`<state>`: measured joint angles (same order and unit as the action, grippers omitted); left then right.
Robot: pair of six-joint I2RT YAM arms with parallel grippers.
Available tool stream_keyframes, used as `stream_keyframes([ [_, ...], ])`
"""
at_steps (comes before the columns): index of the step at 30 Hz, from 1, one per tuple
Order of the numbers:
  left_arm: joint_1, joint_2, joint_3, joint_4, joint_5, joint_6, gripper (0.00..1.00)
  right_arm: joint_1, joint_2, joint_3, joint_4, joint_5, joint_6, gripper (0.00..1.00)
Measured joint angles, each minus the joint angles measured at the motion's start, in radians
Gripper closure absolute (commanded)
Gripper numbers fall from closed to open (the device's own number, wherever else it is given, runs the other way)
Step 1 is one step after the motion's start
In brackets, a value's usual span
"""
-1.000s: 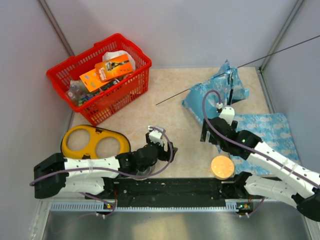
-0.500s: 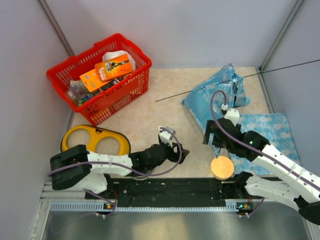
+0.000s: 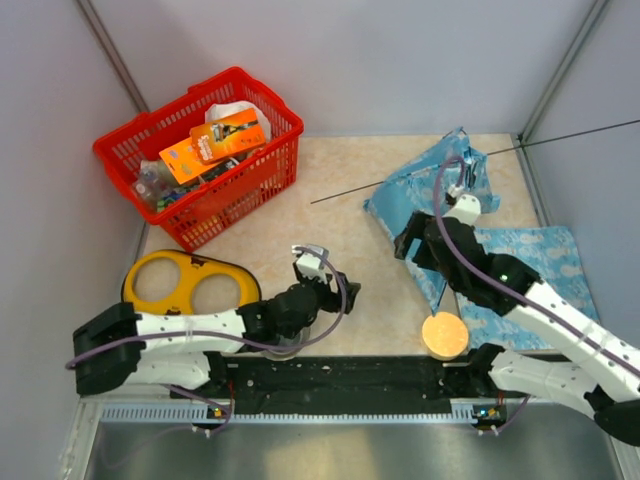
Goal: Set up the pet tent
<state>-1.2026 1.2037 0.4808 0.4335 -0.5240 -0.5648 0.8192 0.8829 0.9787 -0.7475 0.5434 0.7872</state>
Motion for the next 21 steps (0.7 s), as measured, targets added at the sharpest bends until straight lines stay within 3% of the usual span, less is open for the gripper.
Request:
stream_keyframes([
  [4,0.018,-0.122,0.034,-0.205,-0.076,-0.036,0.19,-0.009,0.165,-0.002,0.233,-0.016,0.003,0.14],
  [11,0.047,-0.341,0.246,-0.783,-0.239,-0.171,0.19,-0.082,0.442,-0.012,0.632,0.008,0.072,0.12],
  [16,0.051,-0.485,0.300,-0.969,-0.314,-0.192,0.18,-0.135,0.671,0.085,0.744,0.014,0.129,0.26],
  [21,0.055,-0.554,0.300,-1.041,-0.339,-0.183,0.18,-0.142,0.804,0.144,0.837,0.044,0.175,0.36],
])
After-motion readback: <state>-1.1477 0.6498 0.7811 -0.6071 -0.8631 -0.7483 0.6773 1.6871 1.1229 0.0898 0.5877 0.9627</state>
